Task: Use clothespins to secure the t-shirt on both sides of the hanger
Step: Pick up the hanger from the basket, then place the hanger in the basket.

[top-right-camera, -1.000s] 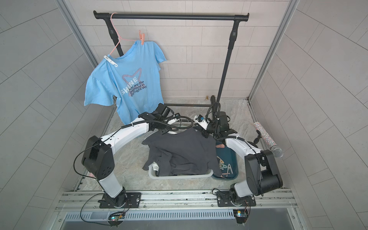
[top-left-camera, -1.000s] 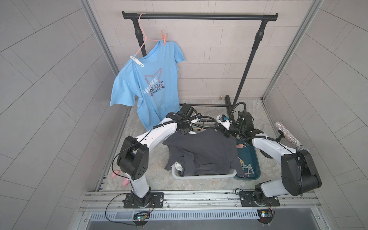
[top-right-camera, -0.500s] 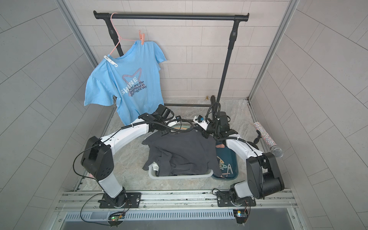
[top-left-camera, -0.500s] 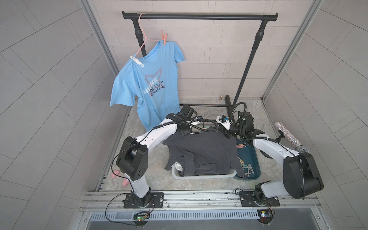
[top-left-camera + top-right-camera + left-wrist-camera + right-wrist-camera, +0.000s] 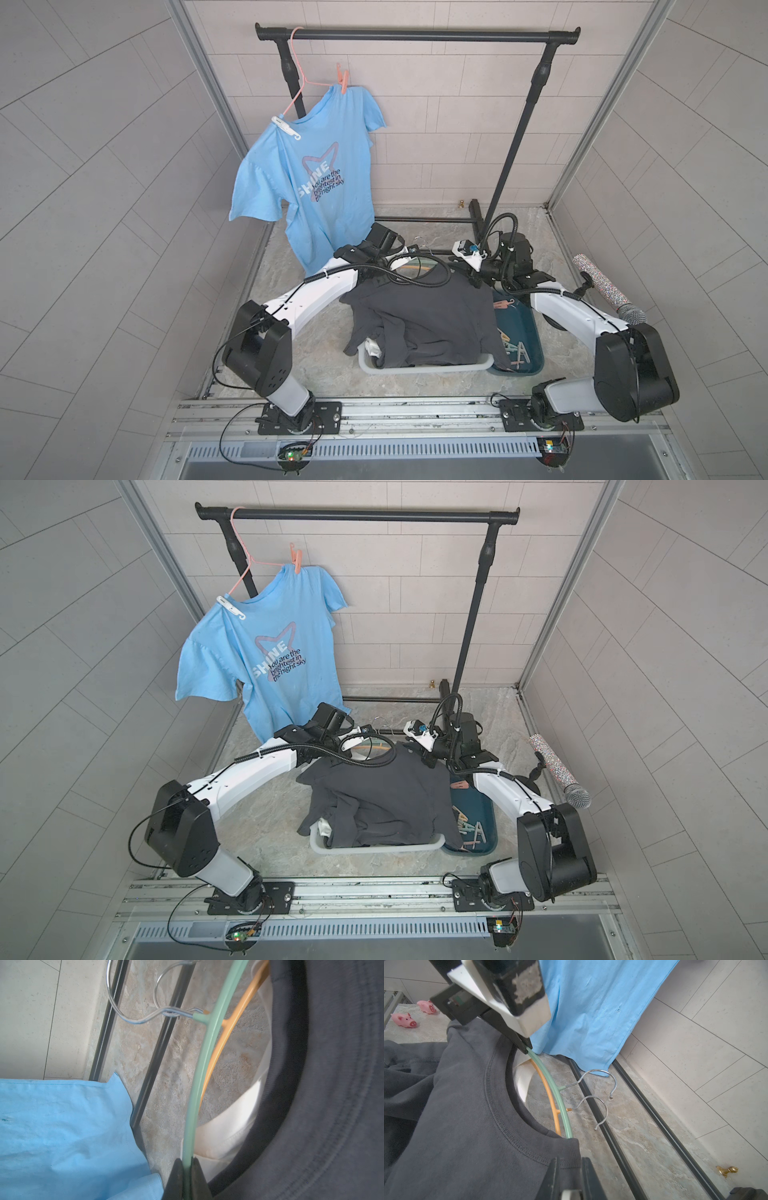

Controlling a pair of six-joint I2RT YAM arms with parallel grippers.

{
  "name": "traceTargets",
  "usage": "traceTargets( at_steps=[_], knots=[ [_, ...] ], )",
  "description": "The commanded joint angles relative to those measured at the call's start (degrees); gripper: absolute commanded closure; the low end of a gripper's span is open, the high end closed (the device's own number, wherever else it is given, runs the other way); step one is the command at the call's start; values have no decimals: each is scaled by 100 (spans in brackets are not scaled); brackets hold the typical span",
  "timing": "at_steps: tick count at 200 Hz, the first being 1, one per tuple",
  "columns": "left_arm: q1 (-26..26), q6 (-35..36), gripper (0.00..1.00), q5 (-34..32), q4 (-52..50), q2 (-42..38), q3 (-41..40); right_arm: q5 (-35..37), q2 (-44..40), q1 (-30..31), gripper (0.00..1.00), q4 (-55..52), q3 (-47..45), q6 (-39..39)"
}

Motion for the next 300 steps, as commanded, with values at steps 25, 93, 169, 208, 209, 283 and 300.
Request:
traceTargets(
  at_steps=[25,93,169,208,209,283,300],
  knots=[
    [3,132,100,225,147,-428,-216,-123,-189,69,97,167,-220,-97],
    [9,-252,100,710,469,-924,-587,-184,-304,76,97,1086,-610,105],
    [59,-278,100,1000,573,-1230,-776,-64,-659,43,69,1267,-775,215],
    [56,-17,100,987,607,-1269,-921,209,-1063,43,45,719,-588,615],
    [55,-16,100,994,616,-1269,-927,222,-1080,43,45,693,-583,613],
    [62,-28,100,956,547,-816,-793,3098,-2741,590,47,46,-739,4118],
    [62,-151,100,872,519,-671,-727,4240,-3216,605,59,-803,-856,5451]
  ],
)
